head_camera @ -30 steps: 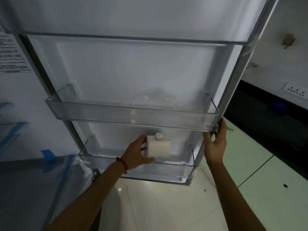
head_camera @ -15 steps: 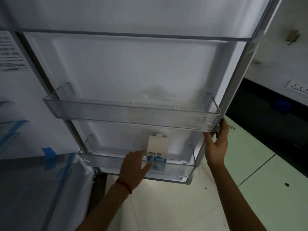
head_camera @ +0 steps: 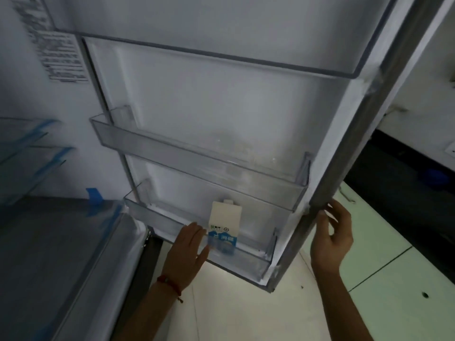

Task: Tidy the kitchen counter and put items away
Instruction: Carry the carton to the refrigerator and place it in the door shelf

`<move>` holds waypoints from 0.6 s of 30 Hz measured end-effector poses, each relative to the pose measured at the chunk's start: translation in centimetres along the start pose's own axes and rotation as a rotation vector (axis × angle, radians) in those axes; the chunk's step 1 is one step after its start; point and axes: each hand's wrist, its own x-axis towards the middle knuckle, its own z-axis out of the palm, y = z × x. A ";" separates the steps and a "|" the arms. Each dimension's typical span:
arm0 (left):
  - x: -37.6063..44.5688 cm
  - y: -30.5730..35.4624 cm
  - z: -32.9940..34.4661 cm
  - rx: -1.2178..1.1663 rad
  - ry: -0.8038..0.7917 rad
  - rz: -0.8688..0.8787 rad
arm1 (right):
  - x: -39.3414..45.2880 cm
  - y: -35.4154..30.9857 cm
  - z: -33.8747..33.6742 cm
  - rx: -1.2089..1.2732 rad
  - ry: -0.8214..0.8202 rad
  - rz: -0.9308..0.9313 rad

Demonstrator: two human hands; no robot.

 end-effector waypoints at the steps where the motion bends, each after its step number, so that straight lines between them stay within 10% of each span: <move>1: -0.5 -0.2 -0.3 0.003 0.010 -0.012 | -0.2 -0.2 -0.4 -0.011 0.024 -0.025; 18: -13.8 -3.6 -8.8 0.095 0.037 -0.042 | -15.7 -10.3 0.1 0.111 -0.052 -0.110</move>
